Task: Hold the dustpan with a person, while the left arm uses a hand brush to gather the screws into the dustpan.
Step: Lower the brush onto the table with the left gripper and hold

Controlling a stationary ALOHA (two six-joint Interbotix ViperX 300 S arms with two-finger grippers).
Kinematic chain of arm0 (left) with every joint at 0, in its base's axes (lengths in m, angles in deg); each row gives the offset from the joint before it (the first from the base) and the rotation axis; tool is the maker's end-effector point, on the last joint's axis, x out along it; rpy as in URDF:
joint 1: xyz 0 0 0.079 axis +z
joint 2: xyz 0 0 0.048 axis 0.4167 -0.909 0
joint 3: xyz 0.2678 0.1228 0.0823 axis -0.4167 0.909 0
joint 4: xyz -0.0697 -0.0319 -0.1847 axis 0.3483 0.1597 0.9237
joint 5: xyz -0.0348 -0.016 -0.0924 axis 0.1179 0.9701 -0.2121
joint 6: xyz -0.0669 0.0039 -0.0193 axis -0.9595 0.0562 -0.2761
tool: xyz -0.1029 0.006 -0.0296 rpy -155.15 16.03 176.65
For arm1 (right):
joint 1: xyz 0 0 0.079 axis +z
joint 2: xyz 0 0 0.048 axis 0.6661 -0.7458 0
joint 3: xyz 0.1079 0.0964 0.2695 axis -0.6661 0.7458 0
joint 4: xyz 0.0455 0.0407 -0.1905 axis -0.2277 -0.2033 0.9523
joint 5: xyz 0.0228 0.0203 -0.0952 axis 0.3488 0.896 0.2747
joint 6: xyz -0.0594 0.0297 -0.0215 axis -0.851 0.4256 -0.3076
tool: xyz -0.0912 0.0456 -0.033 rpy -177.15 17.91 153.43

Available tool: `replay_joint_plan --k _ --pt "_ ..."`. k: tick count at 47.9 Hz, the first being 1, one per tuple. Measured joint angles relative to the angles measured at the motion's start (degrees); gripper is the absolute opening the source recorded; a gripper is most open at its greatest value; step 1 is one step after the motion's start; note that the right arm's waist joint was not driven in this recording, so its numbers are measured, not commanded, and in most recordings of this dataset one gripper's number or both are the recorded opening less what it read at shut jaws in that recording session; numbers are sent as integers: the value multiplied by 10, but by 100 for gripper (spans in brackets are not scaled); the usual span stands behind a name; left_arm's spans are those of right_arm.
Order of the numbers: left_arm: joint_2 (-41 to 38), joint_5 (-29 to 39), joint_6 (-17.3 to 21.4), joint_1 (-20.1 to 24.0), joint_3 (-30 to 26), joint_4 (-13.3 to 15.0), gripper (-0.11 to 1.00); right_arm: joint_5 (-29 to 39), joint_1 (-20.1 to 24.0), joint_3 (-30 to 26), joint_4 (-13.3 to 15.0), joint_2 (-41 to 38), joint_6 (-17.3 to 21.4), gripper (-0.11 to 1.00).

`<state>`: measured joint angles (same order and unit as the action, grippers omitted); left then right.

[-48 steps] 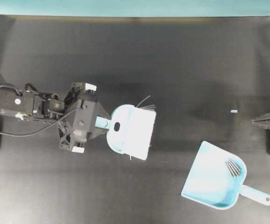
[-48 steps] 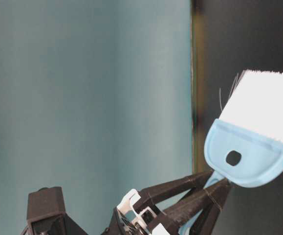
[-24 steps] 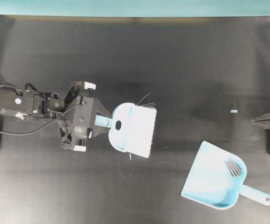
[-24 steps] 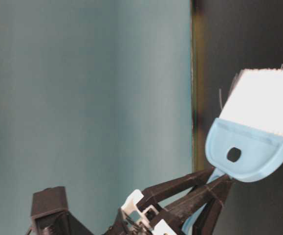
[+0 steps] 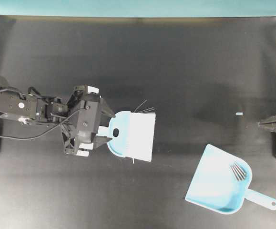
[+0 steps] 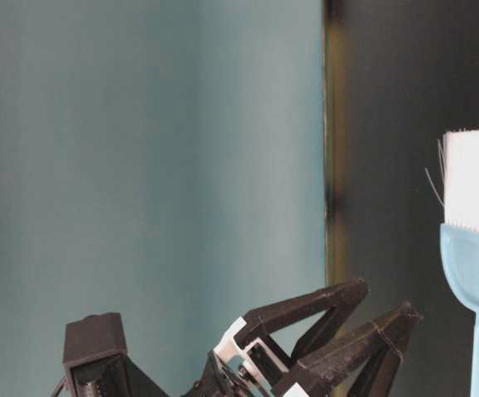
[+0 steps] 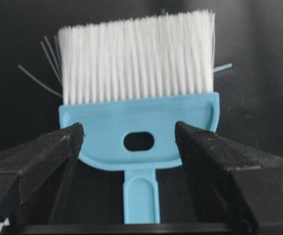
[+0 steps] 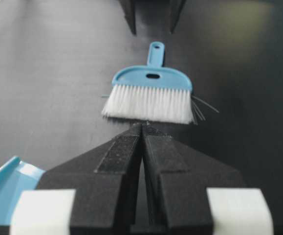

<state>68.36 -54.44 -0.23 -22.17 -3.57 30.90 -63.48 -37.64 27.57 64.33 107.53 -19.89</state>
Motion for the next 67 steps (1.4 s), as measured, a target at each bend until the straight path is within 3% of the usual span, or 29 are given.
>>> replay_joint_plan --k 14,25,36,51,60,67 --pt "90 -24 0 1 33 0 74 1 0 0 -1 0 0 0" --pt "186 -94 2 18 97 0 74 0 0 0 0 0 0 0" --pt "277 -88 -15 18 162 0 74 0 0 0 0 0 0 0" --pt "398 -73 -78 -17 234 0 73 0 0 0 0 0 0 0" --pt "481 -3 -151 -42 270 0 73 0 0 0 -1 0 0 0" --pt "555 43 -178 -56 274 0 73 0 0 0 0 0 0 0"
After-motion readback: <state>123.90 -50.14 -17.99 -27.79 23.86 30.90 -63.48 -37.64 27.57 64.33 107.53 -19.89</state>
